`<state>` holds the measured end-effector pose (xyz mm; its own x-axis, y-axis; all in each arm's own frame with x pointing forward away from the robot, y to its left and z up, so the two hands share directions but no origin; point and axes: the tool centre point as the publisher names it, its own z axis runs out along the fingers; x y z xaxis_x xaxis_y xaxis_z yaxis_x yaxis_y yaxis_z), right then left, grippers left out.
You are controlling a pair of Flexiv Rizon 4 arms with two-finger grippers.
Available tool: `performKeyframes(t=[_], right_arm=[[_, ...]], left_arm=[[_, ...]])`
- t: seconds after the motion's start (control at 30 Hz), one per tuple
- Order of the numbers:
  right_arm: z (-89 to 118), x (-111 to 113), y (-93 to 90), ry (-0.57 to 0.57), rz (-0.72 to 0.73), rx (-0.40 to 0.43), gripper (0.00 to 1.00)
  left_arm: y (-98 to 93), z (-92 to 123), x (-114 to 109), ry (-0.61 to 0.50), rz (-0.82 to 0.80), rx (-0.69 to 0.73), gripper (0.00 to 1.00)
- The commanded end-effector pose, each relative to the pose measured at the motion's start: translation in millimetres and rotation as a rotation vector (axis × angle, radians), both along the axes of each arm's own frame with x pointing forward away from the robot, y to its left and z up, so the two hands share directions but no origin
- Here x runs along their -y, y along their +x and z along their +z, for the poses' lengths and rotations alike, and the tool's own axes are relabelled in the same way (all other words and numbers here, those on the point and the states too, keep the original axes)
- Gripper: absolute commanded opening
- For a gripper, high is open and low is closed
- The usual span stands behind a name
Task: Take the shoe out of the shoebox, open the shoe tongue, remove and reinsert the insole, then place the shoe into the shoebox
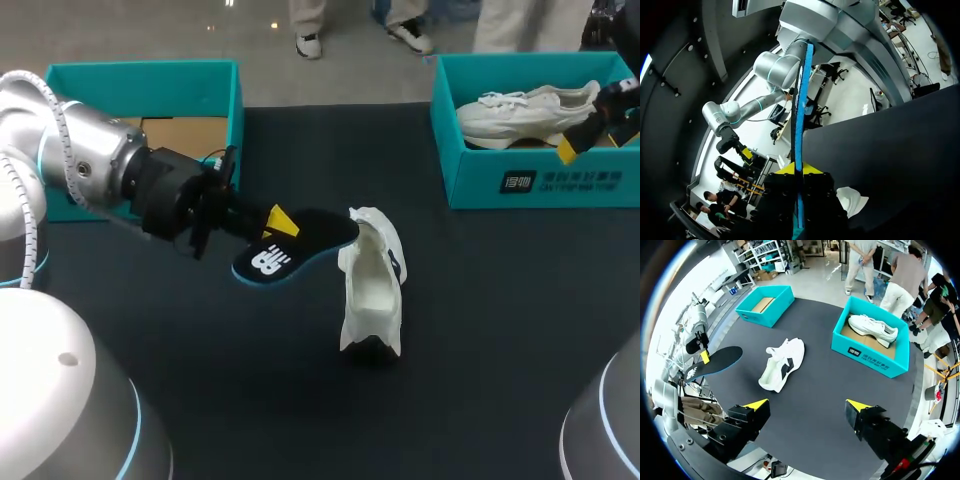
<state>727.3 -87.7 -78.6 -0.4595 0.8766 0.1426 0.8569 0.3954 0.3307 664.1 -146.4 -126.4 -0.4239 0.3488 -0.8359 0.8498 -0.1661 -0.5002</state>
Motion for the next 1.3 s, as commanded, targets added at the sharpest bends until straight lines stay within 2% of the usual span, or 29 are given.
performKeyframes(t=[0.03,0.13,0.2,0.4,0.53,0.8,1.3], right_arm=[[0,0,2.2,-0.002,0.000,-0.005,1.00],[0,0,2.2,-0.002,0.000,-0.005,1.00],[0,0,2.2,-0.002,0.000,-0.005,1.00],[0,0,2.2,-0.002,0.000,-0.005,1.00],[0,0,2.2,-0.002,0.000,-0.005,1.00],[0,0,2.2,-0.002,0.000,-0.005,1.00],[0,0,2.2,-0.002,0.000,-0.005,1.00]], left_arm=[[0.3,0,0,0.002,-0.001,0.000,0.00],[0.3,0,0,0.002,-0.001,0.000,0.00],[-1.4,-8,2,0.042,-0.005,-0.017,0.00],[-11.4,-23,5,0.127,-0.048,-0.157,0.00],[-16.1,-33,10,0.142,-0.060,-0.186,0.00],[-19.0,-48,23,0.123,-0.066,-0.238,0.00],[-5.4,-69,32,0.079,0.016,-0.232,0.00]])
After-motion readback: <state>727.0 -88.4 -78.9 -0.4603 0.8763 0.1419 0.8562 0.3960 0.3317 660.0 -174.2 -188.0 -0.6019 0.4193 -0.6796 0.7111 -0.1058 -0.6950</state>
